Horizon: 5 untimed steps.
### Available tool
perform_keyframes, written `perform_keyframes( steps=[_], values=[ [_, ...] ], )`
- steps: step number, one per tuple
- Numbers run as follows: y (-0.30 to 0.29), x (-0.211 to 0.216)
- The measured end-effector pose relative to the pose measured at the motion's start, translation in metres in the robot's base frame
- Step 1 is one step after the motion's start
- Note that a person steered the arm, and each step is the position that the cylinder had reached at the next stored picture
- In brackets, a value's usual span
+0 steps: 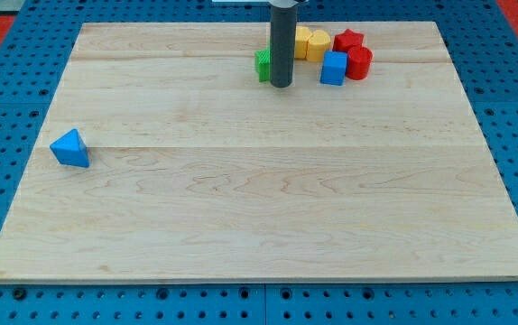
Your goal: Slide the blue triangle towards the green star
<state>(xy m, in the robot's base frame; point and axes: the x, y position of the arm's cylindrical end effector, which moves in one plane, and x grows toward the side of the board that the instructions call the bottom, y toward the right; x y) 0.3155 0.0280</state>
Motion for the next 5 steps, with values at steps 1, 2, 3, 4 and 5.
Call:
perform_keyframes(
  steps=[1,2,3,4,5],
  values=[
    [0.000,-0.007],
    [-0.047,0.055],
    [-0.108,0.126],
    [-0.173,0.189],
    [-0.264,0.233]
  ],
)
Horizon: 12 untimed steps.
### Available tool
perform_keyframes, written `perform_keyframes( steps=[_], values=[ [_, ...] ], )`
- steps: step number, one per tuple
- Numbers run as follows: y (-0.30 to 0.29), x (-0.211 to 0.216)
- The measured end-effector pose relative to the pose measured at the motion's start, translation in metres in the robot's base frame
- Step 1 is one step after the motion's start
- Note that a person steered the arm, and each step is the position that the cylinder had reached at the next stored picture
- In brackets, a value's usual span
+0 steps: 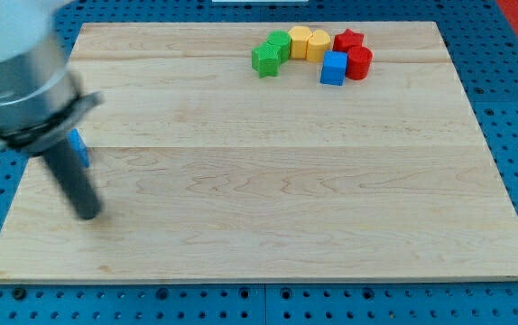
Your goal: Slide the blue triangle towards the green star
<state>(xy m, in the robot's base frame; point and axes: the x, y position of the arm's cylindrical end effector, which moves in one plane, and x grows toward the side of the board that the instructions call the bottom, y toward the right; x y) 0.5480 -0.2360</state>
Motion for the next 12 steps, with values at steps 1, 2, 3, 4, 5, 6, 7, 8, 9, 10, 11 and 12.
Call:
perform_keyframes(
  steps=[1,2,3,4,5,6,7,8,9,10,11,12],
  values=[
    [-0.067,0.003],
    [-0.068,-0.006],
    [-0.067,-0.035],
    [-0.043,-0.058],
    [-0.015,-0.083],
    [0.010,-0.108],
    [0.020,-0.128],
    [0.009,-0.141],
    [0.022,-0.147],
    [0.037,-0.158],
    [0.051,-0.166],
    [0.073,-0.166]
  ],
)
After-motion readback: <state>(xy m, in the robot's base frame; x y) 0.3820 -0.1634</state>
